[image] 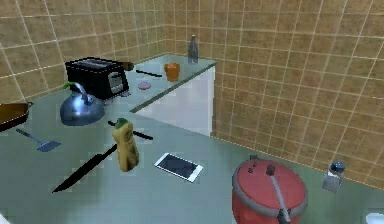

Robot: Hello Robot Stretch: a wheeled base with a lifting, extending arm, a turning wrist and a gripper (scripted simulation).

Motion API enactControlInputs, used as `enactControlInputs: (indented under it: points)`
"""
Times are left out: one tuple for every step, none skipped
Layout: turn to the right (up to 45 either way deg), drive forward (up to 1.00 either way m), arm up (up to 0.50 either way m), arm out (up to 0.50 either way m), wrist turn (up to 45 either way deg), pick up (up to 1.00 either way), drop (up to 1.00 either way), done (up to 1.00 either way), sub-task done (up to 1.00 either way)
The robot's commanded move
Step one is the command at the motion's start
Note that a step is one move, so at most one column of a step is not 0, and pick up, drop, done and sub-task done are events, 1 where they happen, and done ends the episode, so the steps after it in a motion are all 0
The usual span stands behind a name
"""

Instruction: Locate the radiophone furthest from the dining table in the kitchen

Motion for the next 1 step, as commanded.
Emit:
enactControlInputs:
  points:
    - [0.0, 0.00, 0.00, 0.00, 0.0, 0.00, 0.00, 1.00, 0.00]
